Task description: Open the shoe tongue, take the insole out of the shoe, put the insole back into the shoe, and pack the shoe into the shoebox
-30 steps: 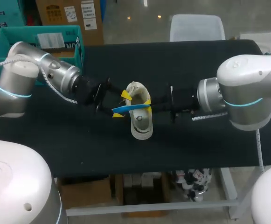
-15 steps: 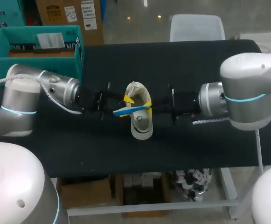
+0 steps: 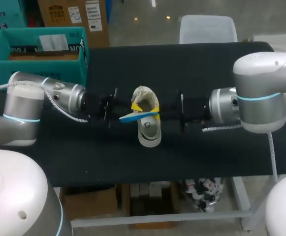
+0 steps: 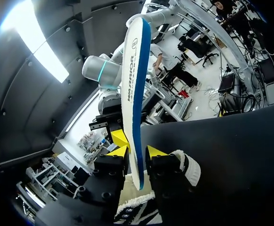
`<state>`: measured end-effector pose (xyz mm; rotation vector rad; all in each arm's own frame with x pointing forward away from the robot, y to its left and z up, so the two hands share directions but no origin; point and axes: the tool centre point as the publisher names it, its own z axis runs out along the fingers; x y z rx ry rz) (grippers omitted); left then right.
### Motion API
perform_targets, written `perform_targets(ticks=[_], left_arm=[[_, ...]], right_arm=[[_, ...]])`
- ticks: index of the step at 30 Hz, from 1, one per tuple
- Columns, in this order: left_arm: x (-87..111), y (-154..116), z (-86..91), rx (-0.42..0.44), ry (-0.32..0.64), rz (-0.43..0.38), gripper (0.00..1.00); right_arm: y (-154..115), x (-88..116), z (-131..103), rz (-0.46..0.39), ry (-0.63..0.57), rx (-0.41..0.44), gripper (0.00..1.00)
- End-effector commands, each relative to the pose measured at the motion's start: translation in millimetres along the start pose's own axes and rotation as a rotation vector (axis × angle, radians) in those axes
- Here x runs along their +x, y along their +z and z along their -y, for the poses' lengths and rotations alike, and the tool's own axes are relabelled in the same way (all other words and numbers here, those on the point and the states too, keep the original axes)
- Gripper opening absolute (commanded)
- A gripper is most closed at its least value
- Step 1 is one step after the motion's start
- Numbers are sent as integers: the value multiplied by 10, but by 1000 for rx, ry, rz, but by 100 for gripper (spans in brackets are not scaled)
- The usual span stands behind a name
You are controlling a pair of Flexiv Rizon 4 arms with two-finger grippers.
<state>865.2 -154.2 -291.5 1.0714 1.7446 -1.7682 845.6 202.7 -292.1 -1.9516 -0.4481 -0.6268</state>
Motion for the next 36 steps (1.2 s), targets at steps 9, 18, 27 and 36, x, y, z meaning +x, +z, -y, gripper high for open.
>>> perform_targets(ticks=[9,18,27,36], left_arm=[[49,-13,-28,13,-3,11,0],[59,-46,15,29,-18,-36,0],[59,-46,15,29,-18,-36,0],[54,-37,-9,15,6,-48,0]], right_arm=[[111,-30,-87,3,15,56,0],[111,-30,-87,3,15,56,0],[111,-30,-87,3,15,56,0],[162,-50,-134,-8,4,63,0]])
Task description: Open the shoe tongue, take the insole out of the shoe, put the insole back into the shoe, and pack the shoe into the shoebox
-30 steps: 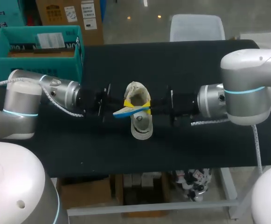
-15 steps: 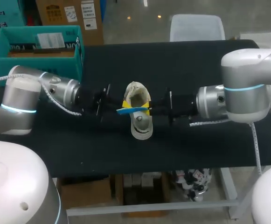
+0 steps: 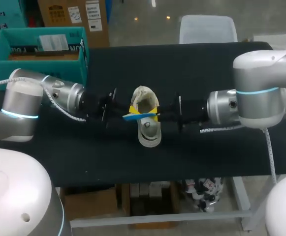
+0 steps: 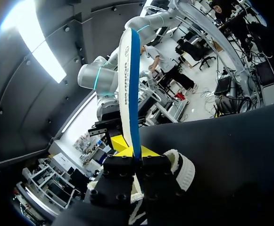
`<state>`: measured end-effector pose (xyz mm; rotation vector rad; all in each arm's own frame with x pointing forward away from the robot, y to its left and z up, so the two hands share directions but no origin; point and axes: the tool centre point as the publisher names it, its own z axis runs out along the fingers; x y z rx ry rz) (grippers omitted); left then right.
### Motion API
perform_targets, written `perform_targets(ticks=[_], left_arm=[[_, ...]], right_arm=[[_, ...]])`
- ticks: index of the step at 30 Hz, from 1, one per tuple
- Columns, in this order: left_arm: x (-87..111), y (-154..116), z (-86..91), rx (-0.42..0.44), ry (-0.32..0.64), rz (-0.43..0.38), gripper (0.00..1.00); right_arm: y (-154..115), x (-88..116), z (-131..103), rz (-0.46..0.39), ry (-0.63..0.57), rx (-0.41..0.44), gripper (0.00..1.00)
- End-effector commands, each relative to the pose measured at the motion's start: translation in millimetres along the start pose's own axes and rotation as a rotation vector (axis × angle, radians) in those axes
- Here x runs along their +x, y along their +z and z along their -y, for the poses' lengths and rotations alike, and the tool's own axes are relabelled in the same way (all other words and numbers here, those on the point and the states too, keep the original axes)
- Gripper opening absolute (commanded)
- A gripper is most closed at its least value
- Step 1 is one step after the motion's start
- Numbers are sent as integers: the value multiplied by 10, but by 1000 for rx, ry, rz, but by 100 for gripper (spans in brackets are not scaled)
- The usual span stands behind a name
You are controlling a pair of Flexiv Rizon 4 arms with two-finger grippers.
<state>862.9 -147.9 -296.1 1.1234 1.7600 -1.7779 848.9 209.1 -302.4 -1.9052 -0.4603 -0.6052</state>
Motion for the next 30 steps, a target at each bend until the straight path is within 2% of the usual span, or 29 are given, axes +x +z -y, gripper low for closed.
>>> perform_targets(ticks=[1,19,30], left_arm=[[-9,18,-13,-10,18,-7,0],[69,60,-280,-7,44,-36,0],[-55,39,-496,-17,41,-46,0]], right_arm=[[68,-17,-89,-9,2,6,0],[176,-4,-292,-35,-20,7,0],[169,-39,-402,-111,-22,7,0]])
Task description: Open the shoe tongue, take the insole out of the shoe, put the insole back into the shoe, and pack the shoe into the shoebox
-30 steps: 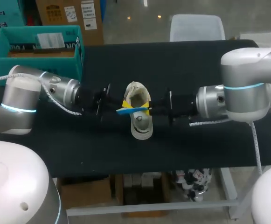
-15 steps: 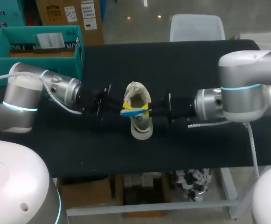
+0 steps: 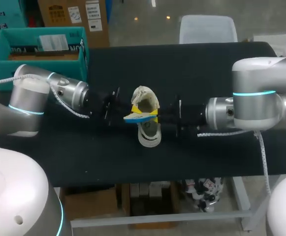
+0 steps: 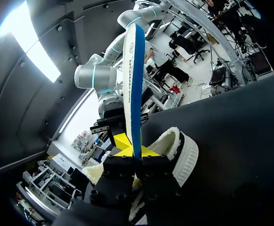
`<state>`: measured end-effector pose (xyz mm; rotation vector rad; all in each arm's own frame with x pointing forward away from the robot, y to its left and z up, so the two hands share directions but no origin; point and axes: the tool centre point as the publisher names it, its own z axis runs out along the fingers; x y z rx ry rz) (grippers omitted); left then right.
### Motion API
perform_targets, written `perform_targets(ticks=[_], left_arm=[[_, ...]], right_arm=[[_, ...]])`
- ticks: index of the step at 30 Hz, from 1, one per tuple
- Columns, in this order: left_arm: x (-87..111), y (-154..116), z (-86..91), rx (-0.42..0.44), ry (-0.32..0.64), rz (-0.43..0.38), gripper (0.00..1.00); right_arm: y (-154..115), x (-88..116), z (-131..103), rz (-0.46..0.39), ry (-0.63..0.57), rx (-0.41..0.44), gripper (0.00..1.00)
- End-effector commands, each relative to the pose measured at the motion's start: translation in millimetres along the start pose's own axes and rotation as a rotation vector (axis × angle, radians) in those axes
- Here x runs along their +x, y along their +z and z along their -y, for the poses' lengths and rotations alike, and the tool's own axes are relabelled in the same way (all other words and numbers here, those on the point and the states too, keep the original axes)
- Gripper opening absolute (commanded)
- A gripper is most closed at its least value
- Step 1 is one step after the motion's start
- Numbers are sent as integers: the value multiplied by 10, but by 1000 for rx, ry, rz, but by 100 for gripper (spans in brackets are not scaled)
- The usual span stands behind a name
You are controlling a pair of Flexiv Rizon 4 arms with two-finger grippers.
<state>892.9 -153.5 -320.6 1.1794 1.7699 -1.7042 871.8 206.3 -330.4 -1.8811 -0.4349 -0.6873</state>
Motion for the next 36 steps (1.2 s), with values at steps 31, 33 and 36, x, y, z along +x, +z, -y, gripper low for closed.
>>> perform_targets(ticks=[31,33,36], left_arm=[[19,49,-102,13,-7,-24,0],[21,48,-103,10,-8,-23,0],[25,48,-104,8,-9,-23,0]], right_arm=[[-67,-55,177,-77,-27,-47,61],[-55,-59,170,-79,-26,-41,49],[-23,-55,161,-77,-27,-29,31]])
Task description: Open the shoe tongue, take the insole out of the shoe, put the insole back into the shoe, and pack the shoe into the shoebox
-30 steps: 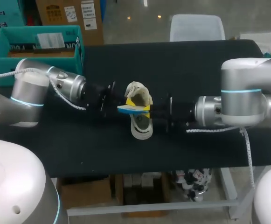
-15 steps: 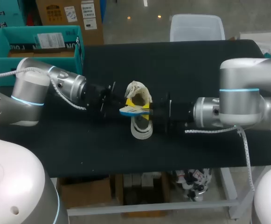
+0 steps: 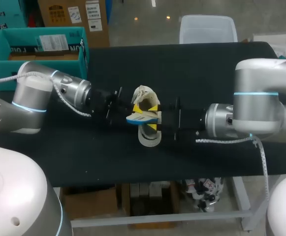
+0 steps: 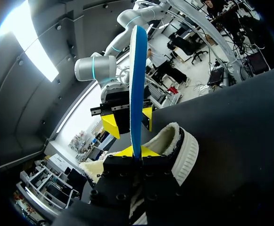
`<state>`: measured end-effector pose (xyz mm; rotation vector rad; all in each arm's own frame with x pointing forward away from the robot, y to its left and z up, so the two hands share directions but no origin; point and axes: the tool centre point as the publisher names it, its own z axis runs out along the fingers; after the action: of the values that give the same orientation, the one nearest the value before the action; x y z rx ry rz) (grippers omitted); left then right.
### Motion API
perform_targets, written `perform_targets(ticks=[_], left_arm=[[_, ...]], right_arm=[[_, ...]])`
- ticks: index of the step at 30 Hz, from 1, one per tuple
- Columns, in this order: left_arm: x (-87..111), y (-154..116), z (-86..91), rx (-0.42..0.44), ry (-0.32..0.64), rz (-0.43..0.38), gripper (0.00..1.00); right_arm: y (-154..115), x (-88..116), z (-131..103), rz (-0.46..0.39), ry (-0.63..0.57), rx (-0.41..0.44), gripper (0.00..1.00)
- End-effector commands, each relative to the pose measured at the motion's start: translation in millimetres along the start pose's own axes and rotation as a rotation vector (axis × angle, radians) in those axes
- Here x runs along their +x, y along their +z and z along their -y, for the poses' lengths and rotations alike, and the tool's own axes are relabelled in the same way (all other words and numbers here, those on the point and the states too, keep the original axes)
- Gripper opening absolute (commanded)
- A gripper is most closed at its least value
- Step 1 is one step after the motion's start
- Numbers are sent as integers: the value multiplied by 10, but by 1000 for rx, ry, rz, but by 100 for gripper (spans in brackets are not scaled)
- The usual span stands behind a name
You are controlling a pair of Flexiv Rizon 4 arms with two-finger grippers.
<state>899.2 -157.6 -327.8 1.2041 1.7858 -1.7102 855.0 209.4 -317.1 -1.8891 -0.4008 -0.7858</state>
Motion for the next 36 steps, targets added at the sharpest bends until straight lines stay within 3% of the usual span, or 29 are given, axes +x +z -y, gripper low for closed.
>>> perform_targets(ticks=[1,2,7,8,9,10,11,13,15,16,17,18,25,36], left_arm=[[17,14,-7,-2,-1,2,0],[19,12,-9,-3,-2,1,0],[19,-5,13,-4,-12,6,0],[14,-9,37,2,-15,11,42],[9,-11,65,4,-15,11,67],[6,-10,97,16,-9,11,78],[4,-12,125,18,-8,11,74],[-2,-5,182,28,-1,9,49],[-1,15,225,35,5,1,43],[0,26,243,39,7,-2,34],[-1,31,254,41,8,-2,23],[-3,37,265,47,11,-3,1],[0,73,271,60,23,-5,0],[26,73,65,46,13,-26,0]], right_arm=[[43,-12,-42,-3,-1,18,11],[51,-10,-41,-1,-1,19,0],[58,-6,-33,-1,-7,21,0],[58,-5,-33,-1,-7,20,0],[58,-6,-33,-2,-7,19,0],[58,-6,-33,-2,-7,19,0],[58,-7,-33,-2,-7,18,0],[58,-9,-34,-5,-7,18,0],[57,-9,-35,-7,-7,18,0],[57,-9,-35,-7,-8,18,0],[56,-9,-35,-8,-8,17,0],[55,-10,-36,-8,-7,16,0],[61,-14,-70,-6,-3,9,0],[209,13,-264,3,8,33,0]])
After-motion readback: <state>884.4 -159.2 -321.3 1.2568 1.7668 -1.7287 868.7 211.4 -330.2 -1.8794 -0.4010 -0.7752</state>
